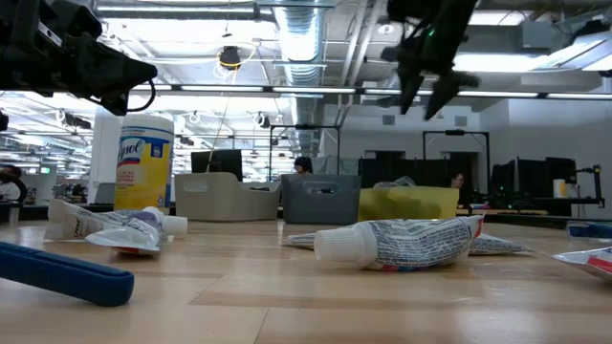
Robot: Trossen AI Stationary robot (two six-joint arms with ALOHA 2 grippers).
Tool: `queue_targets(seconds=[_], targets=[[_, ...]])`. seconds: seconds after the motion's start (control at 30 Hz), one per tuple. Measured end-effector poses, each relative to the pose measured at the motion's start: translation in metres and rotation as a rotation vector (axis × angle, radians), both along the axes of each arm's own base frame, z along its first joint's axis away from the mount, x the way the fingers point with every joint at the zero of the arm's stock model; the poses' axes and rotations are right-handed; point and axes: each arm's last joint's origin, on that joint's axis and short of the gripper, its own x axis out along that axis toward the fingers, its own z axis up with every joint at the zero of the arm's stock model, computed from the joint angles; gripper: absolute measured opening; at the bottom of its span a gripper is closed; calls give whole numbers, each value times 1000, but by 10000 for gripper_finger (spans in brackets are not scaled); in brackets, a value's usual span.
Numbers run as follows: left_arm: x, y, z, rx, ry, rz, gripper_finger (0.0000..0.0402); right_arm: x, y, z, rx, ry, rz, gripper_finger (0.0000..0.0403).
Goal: Pick & Place Travel size toiletries
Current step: Put the razor into the black bin
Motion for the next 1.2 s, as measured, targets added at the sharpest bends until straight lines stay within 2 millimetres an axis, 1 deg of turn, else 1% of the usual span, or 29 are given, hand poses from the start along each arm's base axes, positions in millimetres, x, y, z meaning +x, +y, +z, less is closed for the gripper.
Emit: queue_targets(seconds=[0.1,0.2,0.3,0.37,0.53,0.67,0.83,1.0,1.2], targets=[[0,0,0,0,0,0,10,-3,34,-1,86,28,-79,250],[0,0,0,0,0,0,10,-1,70,-13,141,82,-127,250],[0,0,0,0,0,0,10,2,101,-32,172,119,-168,250],[0,0,0,0,0,0,10,0,119,-47,209,138,-211,249],[0,0,0,0,0,0,10,-12,153,-84,294,191,-316,249],[0,0,0,0,0,0,10,-18,169,-111,364,143,-366,249],[0,0,0,0,0,0,10,-32,178,-136,394,144,-429,249],[0,0,0,0,0,0,10,-45,183,-150,413,192,-474,249],[0,0,0,0,0,0,10,-52,186,-171,468,152,-493,246]])
